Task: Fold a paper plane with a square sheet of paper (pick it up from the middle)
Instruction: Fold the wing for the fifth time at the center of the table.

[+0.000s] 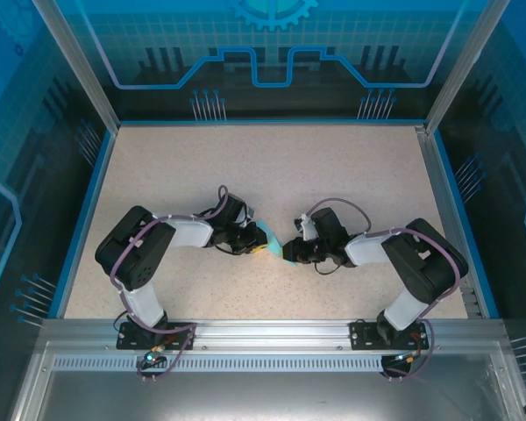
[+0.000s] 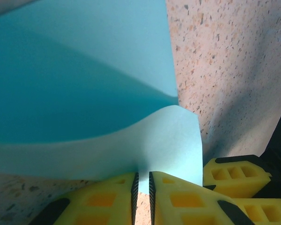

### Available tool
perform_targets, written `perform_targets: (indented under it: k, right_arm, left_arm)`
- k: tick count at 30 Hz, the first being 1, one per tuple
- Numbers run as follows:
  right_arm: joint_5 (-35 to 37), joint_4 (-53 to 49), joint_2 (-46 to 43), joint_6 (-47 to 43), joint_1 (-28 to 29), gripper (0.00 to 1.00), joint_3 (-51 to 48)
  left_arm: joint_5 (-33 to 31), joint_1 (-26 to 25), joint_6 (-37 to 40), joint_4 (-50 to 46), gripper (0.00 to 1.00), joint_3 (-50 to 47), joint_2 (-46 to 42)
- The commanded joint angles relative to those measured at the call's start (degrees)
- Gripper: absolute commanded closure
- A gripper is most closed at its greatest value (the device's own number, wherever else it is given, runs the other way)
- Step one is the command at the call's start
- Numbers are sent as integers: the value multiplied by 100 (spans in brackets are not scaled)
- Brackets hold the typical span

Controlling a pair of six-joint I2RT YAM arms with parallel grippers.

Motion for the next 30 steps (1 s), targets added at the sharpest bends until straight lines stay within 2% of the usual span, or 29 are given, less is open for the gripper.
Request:
perform_targets:
  k: [1, 5, 13, 21, 30]
  right_arm:
    - [-150, -448, 11, -119, -119, 87, 68]
    - [-154, -367, 195, -11, -180, 92, 41]
    - [-282, -180, 414, 242, -245, 93, 50]
    - [-378, -132, 499, 393, -265, 93, 78]
    - [-408, -198, 512, 373, -276, 93, 129]
  left_arm:
    - [-350, -9, -75, -371, 82, 34, 249]
    - [-200, -9, 41, -241, 82, 48, 95]
    - [191, -10, 362, 424, 75, -142, -515]
    - [280, -2, 316, 576, 75, -67, -208]
    - [-45, -7, 45, 339, 77, 176, 174]
